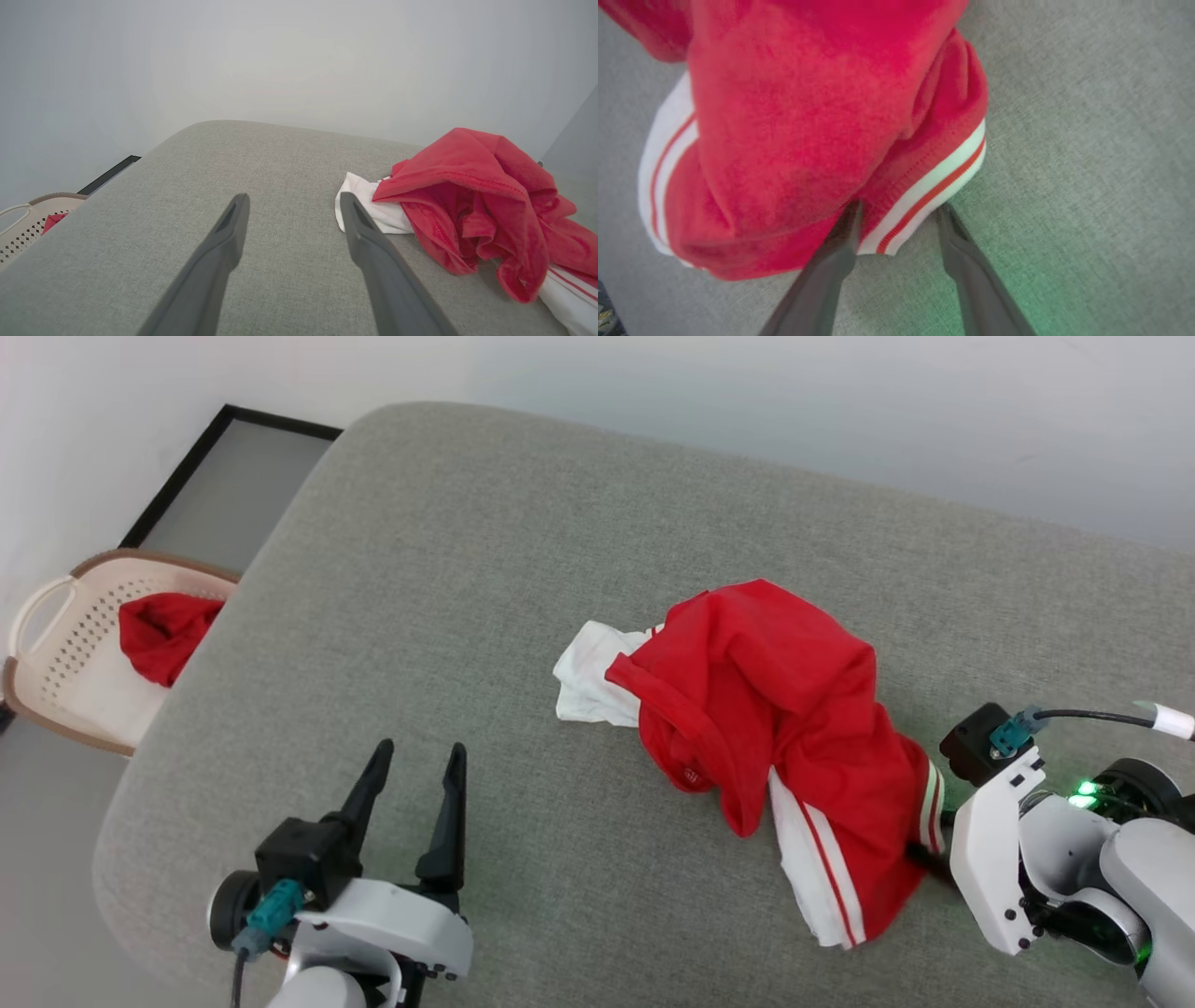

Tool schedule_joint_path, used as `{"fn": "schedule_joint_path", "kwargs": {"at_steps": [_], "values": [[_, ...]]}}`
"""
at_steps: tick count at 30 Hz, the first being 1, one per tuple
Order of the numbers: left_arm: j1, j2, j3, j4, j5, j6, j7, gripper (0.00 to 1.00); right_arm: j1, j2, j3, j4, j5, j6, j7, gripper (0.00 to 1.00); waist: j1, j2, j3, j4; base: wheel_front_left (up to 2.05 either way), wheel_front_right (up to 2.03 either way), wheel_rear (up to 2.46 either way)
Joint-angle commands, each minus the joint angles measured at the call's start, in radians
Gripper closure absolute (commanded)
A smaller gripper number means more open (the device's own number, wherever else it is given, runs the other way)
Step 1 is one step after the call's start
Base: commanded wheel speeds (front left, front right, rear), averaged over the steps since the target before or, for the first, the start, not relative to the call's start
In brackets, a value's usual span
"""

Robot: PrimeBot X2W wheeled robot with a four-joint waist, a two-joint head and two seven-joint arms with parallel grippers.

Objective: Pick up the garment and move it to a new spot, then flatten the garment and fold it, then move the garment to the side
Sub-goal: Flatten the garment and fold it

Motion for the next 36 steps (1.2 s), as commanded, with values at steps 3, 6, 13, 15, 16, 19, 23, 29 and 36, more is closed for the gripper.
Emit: {"fn": "schedule_joint_path", "kwargs": {"at_steps": [3,6,13,15,16,19,23,29,36], "values": [[0.013,-0.022,0.018,0.006,0.026,-0.018,0.000,0.00,0.011,0.014,0.017,0.031,0.011,0.004,-0.022,1.00,0.0000,0.0000,0.002,0.003,0.00,0.00,0.00],[0.021,-0.041,0.034,0.011,0.044,-0.034,0.000,0.00,-0.007,0.005,-0.015,0.043,0.012,0.001,-0.058,1.00,0.0000,0.0000,-0.001,0.000,0.00,0.00,0.00],[0.040,-0.073,0.071,0.016,0.077,-0.059,0.000,0.00,-0.064,-0.026,-0.095,0.044,-0.054,0.002,-0.138,1.00,0.0000,0.0000,-0.002,-0.013,0.00,0.00,0.00],[0.044,-0.081,0.079,0.018,0.084,-0.066,0.000,0.00,-0.091,-0.034,-0.119,0.033,-0.094,0.002,-0.165,1.00,0.0000,0.0000,-0.001,-0.014,0.00,0.00,0.00],[0.045,-0.085,0.083,0.019,0.086,-0.071,0.000,0.00,-0.102,-0.032,-0.134,0.029,-0.107,0.002,-0.177,1.00,0.0000,0.0000,0.000,-0.014,0.00,0.00,0.00],[0.050,-0.095,0.094,0.023,0.095,-0.082,0.000,0.00,-0.142,-0.029,-0.178,0.012,-0.173,0.002,-0.209,1.00,0.0000,0.0000,0.004,-0.014,0.00,0.00,0.00],[0.049,-0.108,0.106,0.028,0.106,-0.096,0.000,0.00,-0.173,-0.009,-0.240,0.032,-0.239,0.002,-0.215,1.00,0.0000,0.0000,0.009,-0.009,0.00,0.00,0.00],[0.031,-0.132,0.113,0.041,0.124,-0.122,0.000,0.00,-0.208,0.023,-0.259,0.180,-0.333,0.002,-0.262,1.00,0.0000,0.0000,0.027,0.006,0.00,0.00,0.00],[0.016,-0.153,0.130,0.050,0.146,-0.139,0.000,0.00,-0.251,0.074,-0.233,0.320,-0.370,0.002,-0.335,0.00,0.0000,0.0000,0.041,0.008,0.00,0.00,0.00]]}}
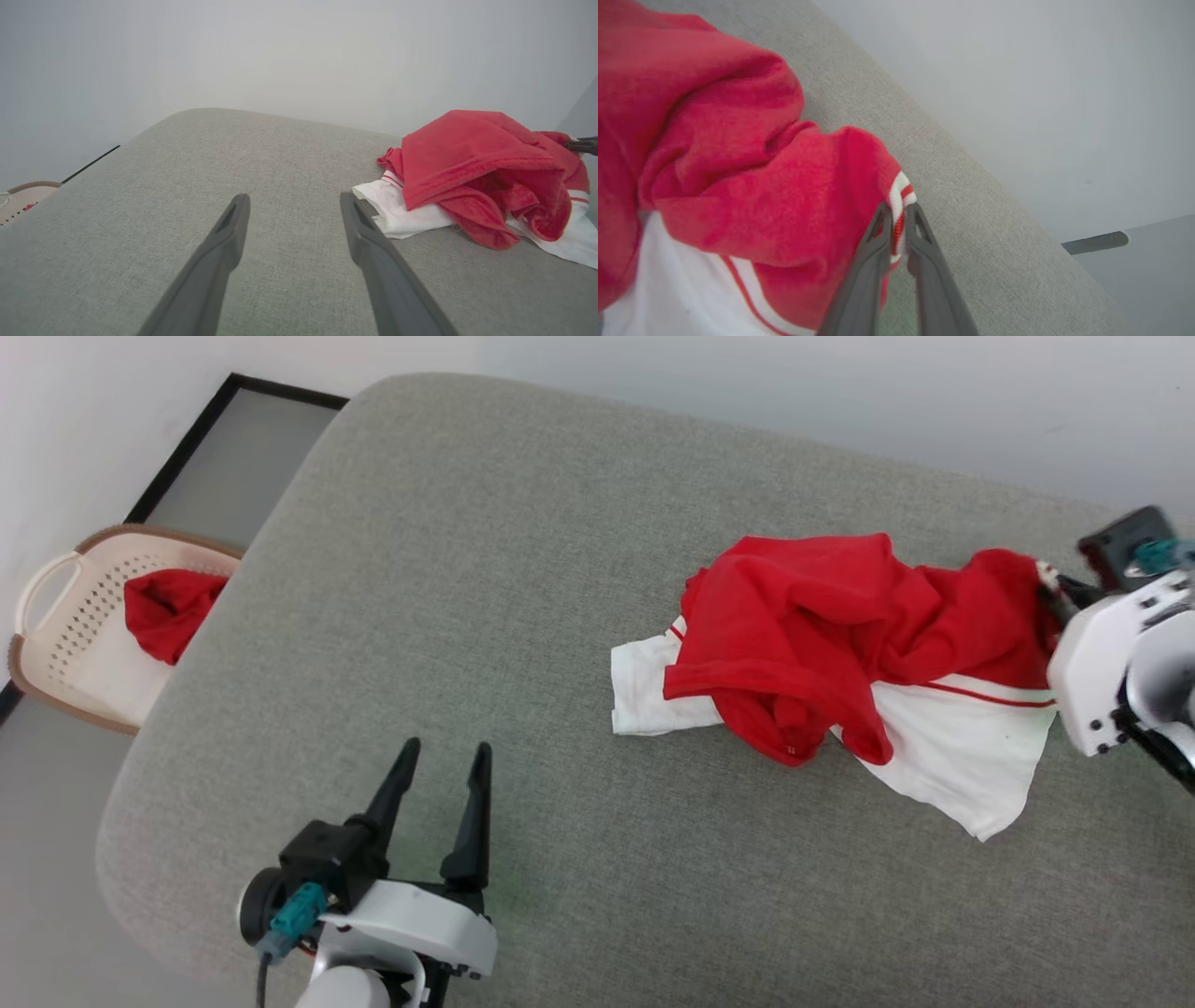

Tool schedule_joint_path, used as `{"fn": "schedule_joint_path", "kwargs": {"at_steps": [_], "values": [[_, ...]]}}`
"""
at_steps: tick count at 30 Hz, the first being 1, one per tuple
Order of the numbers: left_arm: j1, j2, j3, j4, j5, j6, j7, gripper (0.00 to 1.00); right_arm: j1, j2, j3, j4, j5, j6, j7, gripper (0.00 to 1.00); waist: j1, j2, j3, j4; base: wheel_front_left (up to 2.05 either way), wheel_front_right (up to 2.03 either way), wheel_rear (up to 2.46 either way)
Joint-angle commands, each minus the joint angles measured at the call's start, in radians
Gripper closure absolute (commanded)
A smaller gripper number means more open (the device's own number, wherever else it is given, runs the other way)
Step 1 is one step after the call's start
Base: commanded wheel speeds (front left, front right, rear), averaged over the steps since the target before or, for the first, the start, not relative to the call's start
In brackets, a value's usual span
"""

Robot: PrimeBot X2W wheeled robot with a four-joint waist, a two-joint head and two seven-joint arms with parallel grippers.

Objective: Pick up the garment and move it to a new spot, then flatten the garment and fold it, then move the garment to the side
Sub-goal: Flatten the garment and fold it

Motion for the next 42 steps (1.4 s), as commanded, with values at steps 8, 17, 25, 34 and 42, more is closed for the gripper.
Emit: {"fn": "schedule_joint_path", "kwargs": {"at_steps": [8,17,25,34,42], "values": [[-0.003,-0.015,0.023,0.005,0.028,-0.018,0.000,0.00,-0.055,-0.089,0.163,-0.112,0.059,-0.001,0.001,0.00,0.0000,0.0000,-0.007,-0.038,0.00,0.00,0.00],[-0.003,-0.033,0.029,0.010,0.040,-0.039,0.000,0.00,-0.069,-0.308,0.506,-0.552,0.351,-0.001,0.278,0.00,0.0000,0.0000,0.001,-0.062,0.00,0.00,0.00],[-0.015,-0.064,0.024,0.018,0.050,-0.064,0.000,0.00,-0.139,-0.366,0.607,-0.644,0.405,-0.001,0.379,0.00,0.0000,0.0000,0.027,-0.029,0.00,0.00,0.00],[-0.028,-0.108,0.037,0.031,0.058,-0.094,0.000,0.00,-0.123,-0.373,0.637,-0.620,0.344,-0.001,0.429,0.00,0.0000,0.0000,0.070,0.036,0.00,0.00,0.00],[-0.035,-0.130,0.063,0.023,0.050,-0.116,0.000,0.00,-0.057,-0.384,0.648,-0.604,0.303,-0.001,0.449,0.00,0.0000,0.0000,0.103,0.053,0.00,0.00,0.00]]}}
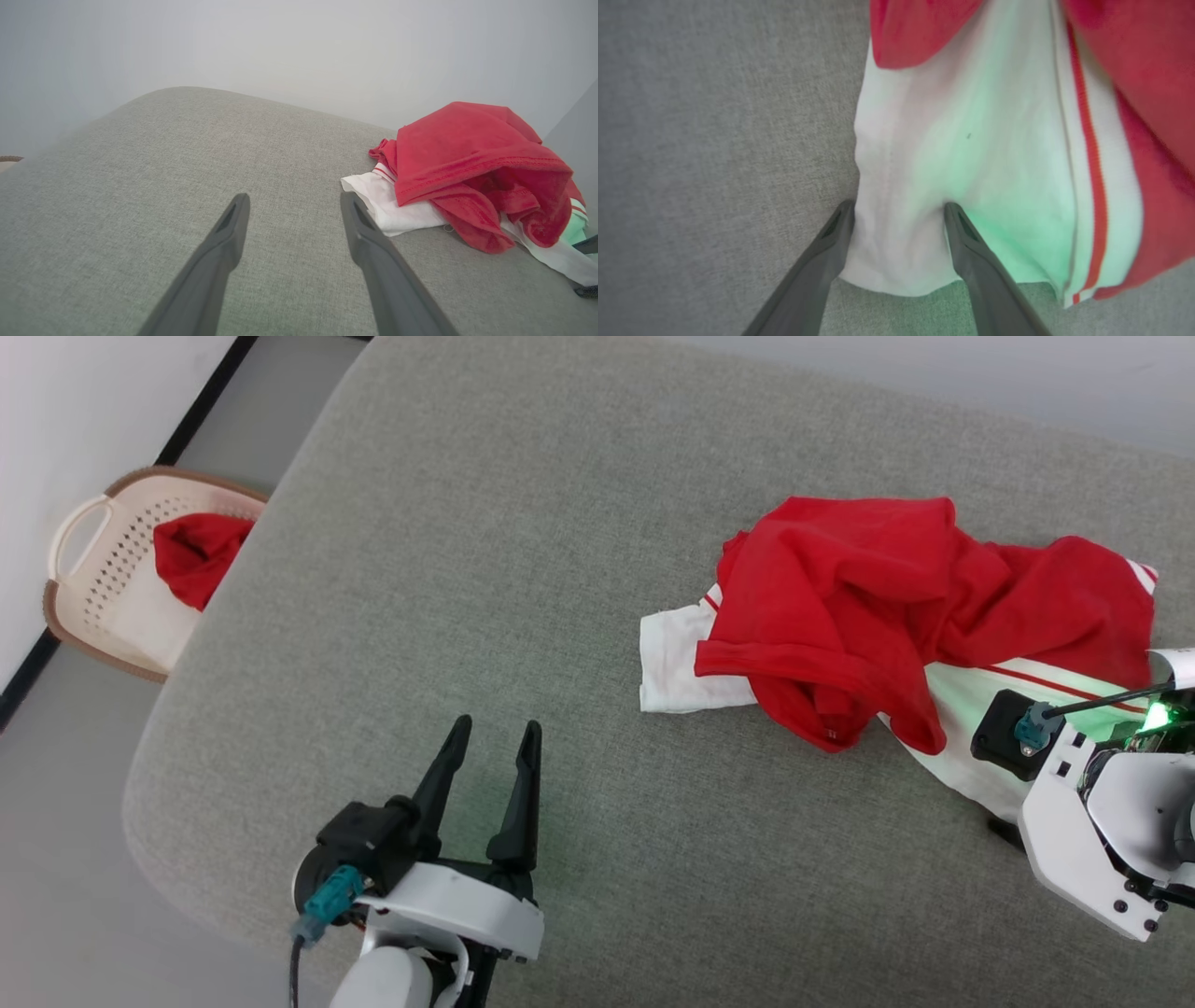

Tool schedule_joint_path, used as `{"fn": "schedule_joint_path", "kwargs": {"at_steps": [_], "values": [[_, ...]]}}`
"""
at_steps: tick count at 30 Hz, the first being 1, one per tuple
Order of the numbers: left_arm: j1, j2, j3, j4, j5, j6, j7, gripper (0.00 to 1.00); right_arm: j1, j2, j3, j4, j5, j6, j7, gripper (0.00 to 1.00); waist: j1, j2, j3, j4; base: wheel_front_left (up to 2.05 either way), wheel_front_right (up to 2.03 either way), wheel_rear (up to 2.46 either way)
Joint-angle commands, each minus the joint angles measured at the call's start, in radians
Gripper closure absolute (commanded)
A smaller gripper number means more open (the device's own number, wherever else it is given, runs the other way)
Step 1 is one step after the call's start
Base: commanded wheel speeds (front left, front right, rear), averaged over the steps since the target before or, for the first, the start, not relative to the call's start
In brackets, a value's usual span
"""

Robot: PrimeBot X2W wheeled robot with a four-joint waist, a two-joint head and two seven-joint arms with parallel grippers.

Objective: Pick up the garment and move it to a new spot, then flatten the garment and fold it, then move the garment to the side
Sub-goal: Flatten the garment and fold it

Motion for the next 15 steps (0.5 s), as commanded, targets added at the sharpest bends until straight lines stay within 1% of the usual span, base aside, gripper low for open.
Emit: {"fn": "schedule_joint_path", "kwargs": {"at_steps": [1,2,3,4,5,6,8,10,15], "values": [[-0.008,-0.003,0.003,-0.001,-0.003,-0.005,0.000,0.00,0.045,0.005,0.026,0.021,-0.018,-0.001,0.013,0.00,0.0000,0.0000,0.010,0.002,0.00,0.00,0.00],[-0.010,-0.004,0.004,0.000,-0.003,-0.008,0.000,0.00,0.052,0.007,0.027,0.021,-0.027,-0.001,0.015,0.09,0.0000,0.0000,0.013,0.002,0.00,0.00,0.00],[-0.013,-0.005,0.004,0.001,-0.002,-0.012,0.000,0.00,0.060,0.008,0.029,0.023,-0.033,-0.001,0.020,0.45,0.0000,0.0000,0.015,0.001,0.00,0.00,0.00],[-0.017,-0.007,0.003,0.002,-0.002,-0.013,0.000,0.00,0.068,0.009,0.031,0.018,-0.053,-0.001,0.028,0.78,0.0000,0.0000,0.017,0.000,0.00,0.00,0.00],[-0.020,-0.007,0.003,0.001,-0.004,-0.017,0.000,0.00,0.070,0.008,0.032,0.016,-0.056,-0.001,0.028,1.00,0.0000,0.0000,0.019,-0.001,0.00,0.00,0.00],[-0.022,-0.008,0.005,0.001,-0.005,-0.020,0.000,0.00,0.069,0.009,0.032,0.021,-0.049,-0.001,0.022,1.00,0.0000,0.0000,0.020,-0.003,0.00,0.00,0.00],[-0.026,-0.009,0.008,0.002,-0.003,-0.020,0.000,0.00,0.054,0.006,0.031,0.025,-0.076,-0.002,0.009,1.00,0.0000,0.0000,0.021,-0.009,0.00,0.00,0.00],[-0.027,-0.010,0.013,0.005,0.001,-0.021,0.000,0.00,0.030,0.007,0.029,0.040,-0.064,-0.002,-0.024,1.00,0.0000,0.0000,0.017,-0.019,0.00,0.00,0.00],[-0.019,-0.011,0.030,0.008,0.015,-0.024,0.000,0.00,-0.033,0.023,0.009,0.089,-0.013,-0.003,-0.145,1.00,0.0000,0.0000,-0.003,-0.057,0.00,0.00,0.00]]}}
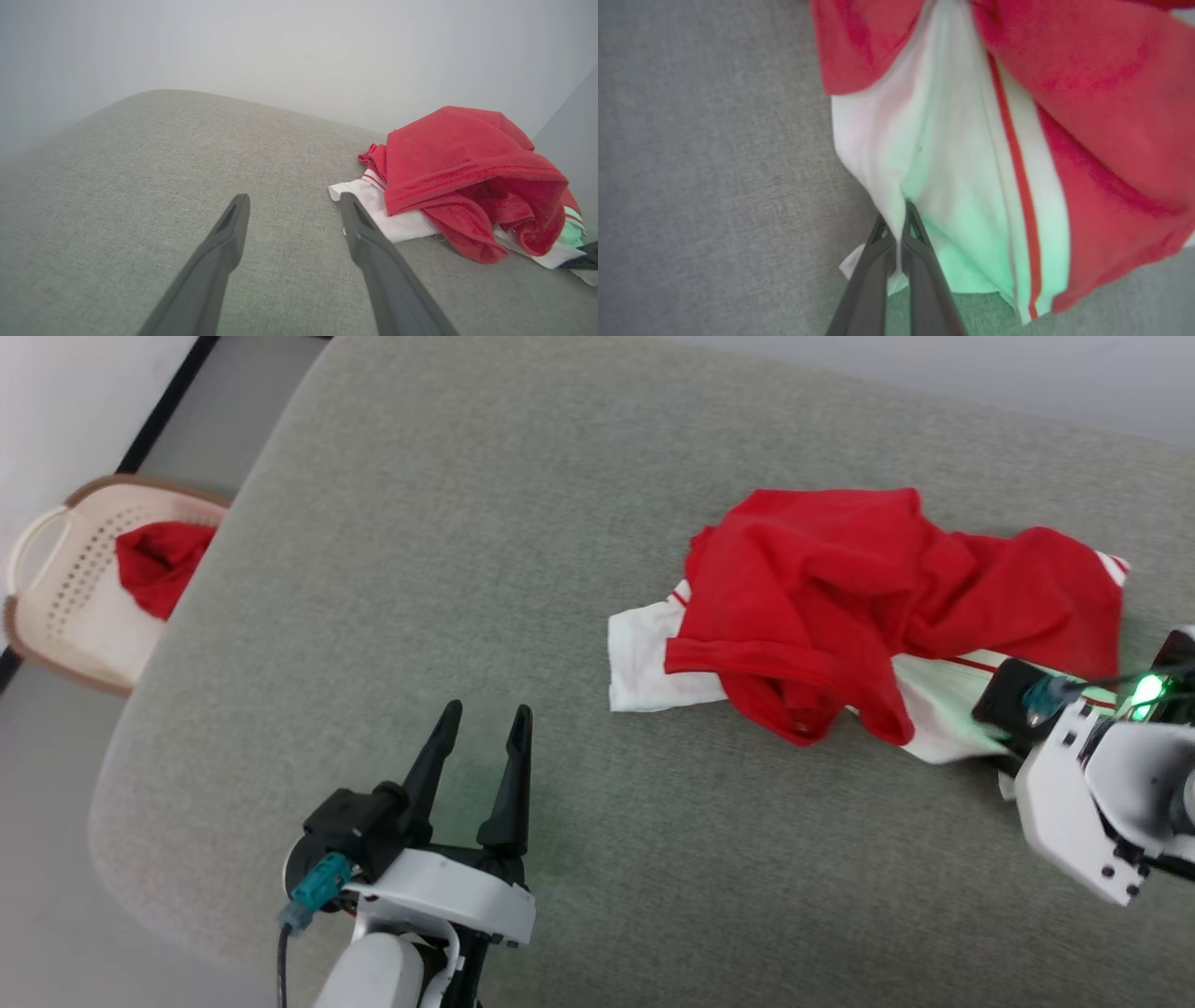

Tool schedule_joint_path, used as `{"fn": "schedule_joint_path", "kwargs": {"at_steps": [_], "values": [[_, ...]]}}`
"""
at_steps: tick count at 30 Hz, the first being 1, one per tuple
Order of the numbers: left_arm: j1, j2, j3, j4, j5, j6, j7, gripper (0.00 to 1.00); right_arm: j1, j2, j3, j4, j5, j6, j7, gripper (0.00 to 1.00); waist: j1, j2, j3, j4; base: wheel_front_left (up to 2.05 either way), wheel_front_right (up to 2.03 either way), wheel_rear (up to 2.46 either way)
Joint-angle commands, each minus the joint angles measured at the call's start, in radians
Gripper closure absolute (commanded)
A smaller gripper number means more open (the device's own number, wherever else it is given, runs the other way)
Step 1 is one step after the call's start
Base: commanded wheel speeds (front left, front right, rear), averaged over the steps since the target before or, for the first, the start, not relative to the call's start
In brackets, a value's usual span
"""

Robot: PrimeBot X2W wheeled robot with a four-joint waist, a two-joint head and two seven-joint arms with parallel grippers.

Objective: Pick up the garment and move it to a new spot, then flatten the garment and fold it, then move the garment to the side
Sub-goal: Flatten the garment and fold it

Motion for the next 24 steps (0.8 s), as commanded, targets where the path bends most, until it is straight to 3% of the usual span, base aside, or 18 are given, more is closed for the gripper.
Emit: {"fn": "schedule_joint_path", "kwargs": {"at_steps": [1,9,14,21,24], "values": [[0.004,-0.002,0.004,0.001,0.013,-0.004,0.000,0.00,-0.005,-0.004,-0.006,0.025,0.013,-0.004,-0.017,1.00,0.0000,-0.0001,-0.017,-0.025,0.00,0.00,0.00],[0.014,-0.001,0.032,0.005,0.034,-0.011,0.000,0.00,-0.005,0.022,-0.108,0.019,0.124,-0.003,-0.156,1.00,0.0000,-0.0001,-0.058,-0.114,0.00,0.00,0.00],[0.024,0.005,0.045,0.006,0.046,-0.017,0.000,0.00,0.030,0.024,-0.227,0.039,0.212,-0.003,-0.222,1.00,0.0000,-0.0001,-0.085,-0.164,0.00,0.00,0.00],[0.022,0.018,0.057,-0.005,0.053,-0.021,0.000,0.00,0.166,0.030,-0.462,0.213,0.376,-0.003,-0.309,1.00,0.0000,-0.0001,-0.085,-0.201,0.00,0.00,0.00],[0.025,0.022,0.054,-0.005,0.056,-0.024,0.000,0.00,0.227,0.024,-0.514,0.284,0.362,-0.003,-0.350,1.00,0.0000,-0.0001,-0.081,-0.206,0.00,0.00,0.00]]}}
